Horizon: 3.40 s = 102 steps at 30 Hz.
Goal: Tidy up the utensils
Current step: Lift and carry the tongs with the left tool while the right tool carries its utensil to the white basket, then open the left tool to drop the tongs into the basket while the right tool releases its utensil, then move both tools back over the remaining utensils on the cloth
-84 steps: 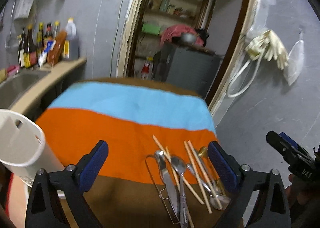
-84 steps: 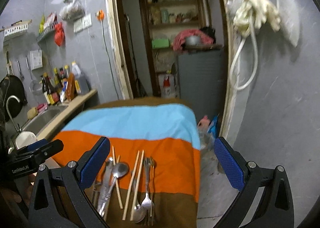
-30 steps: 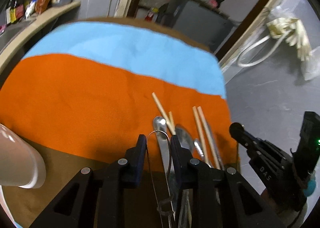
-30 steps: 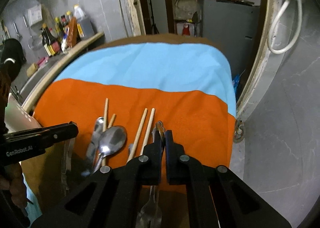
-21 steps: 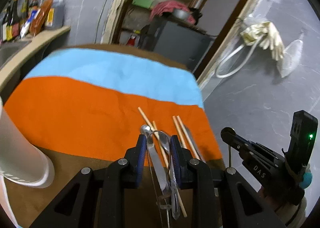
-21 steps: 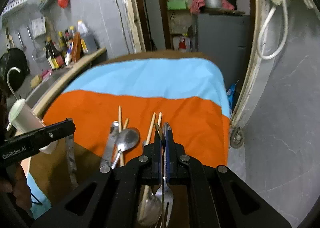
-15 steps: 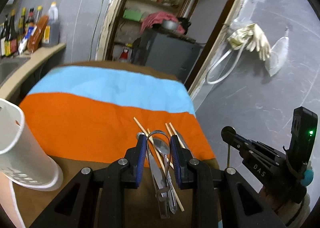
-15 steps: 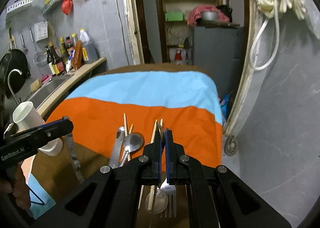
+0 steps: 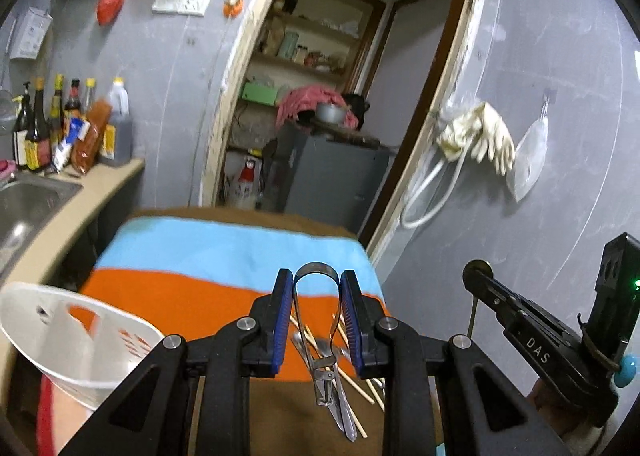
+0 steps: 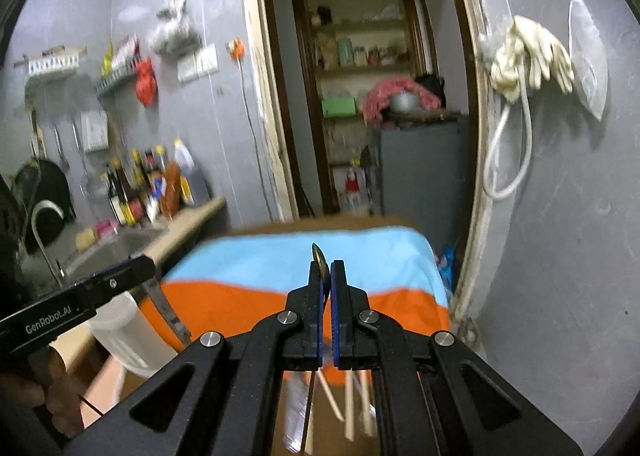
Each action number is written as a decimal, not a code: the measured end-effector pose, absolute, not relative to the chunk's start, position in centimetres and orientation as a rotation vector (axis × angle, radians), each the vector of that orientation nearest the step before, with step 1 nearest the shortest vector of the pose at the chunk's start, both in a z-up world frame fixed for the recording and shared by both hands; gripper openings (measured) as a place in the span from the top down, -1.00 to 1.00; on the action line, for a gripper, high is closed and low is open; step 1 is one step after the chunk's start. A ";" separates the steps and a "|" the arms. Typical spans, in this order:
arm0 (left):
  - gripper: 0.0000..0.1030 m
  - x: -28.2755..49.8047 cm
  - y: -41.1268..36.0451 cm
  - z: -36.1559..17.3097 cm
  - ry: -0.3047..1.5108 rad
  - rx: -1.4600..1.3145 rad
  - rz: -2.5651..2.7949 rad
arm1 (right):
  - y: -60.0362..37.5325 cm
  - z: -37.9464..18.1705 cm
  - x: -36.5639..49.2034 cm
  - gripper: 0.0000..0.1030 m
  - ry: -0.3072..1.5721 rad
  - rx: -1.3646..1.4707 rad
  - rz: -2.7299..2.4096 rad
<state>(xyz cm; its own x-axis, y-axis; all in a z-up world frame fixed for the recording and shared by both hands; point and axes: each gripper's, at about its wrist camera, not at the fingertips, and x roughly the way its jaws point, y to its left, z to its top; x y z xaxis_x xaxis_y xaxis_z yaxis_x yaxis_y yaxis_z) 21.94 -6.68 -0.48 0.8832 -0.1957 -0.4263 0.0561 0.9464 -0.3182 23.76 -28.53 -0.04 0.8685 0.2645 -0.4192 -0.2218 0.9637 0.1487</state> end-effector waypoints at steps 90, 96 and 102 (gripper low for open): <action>-0.99 22.8 -5.5 -0.1 0.282 -0.264 0.062 | -27.1 5.1 24.7 -0.97 0.171 0.089 0.325; -0.99 24.9 -8.4 -1.9 0.353 -0.252 0.034 | -30.2 3.1 26.3 -0.97 0.214 0.086 0.288; -0.99 27.1 -10.3 -4.5 0.417 -0.256 0.032 | -33.3 -0.6 28.5 -0.97 0.299 0.090 0.261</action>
